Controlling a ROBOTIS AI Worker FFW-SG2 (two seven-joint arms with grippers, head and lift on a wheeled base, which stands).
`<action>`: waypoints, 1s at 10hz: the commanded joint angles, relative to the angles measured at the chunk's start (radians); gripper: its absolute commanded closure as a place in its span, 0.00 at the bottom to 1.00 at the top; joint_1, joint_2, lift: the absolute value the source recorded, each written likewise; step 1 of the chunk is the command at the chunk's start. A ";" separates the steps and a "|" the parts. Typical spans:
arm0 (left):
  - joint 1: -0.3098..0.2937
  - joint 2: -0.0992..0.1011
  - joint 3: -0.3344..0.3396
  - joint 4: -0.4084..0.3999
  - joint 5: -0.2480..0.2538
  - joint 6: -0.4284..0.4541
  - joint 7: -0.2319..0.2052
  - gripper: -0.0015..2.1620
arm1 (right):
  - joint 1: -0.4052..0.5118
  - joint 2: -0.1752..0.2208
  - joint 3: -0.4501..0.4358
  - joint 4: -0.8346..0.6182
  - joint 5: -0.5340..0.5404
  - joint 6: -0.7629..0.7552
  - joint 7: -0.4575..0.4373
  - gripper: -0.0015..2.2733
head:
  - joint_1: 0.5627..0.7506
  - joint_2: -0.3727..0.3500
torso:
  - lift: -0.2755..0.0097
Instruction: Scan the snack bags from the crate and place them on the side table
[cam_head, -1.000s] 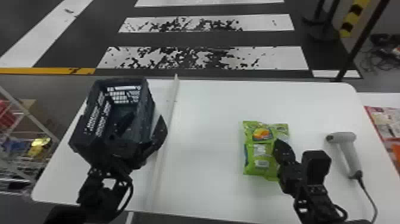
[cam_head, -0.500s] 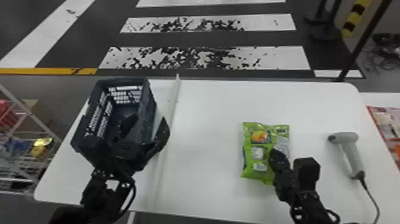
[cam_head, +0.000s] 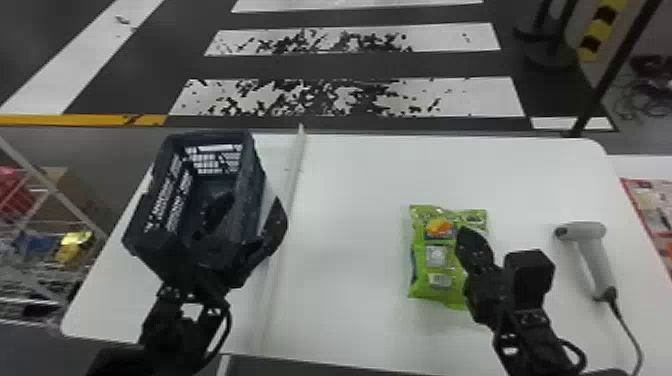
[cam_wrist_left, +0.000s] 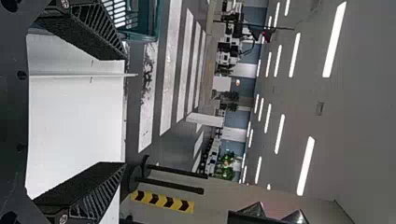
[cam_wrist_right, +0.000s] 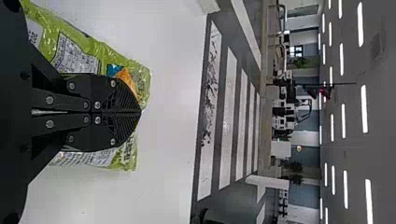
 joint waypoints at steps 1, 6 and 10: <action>0.000 0.000 0.000 -0.002 0.000 0.000 -0.001 0.03 | 0.007 0.000 0.035 -0.019 0.009 0.010 0.023 0.99 | 0.70 0.68 | 0.79; -0.002 0.000 0.000 -0.002 0.000 0.000 -0.001 0.03 | -0.072 0.003 0.136 0.059 0.052 0.059 0.069 0.99 | 0.70 0.82 | 0.79; -0.003 0.000 0.000 0.001 0.000 0.000 -0.001 0.03 | -0.139 0.009 0.164 0.144 0.065 0.129 0.075 0.99 | 0.70 0.85 | 0.79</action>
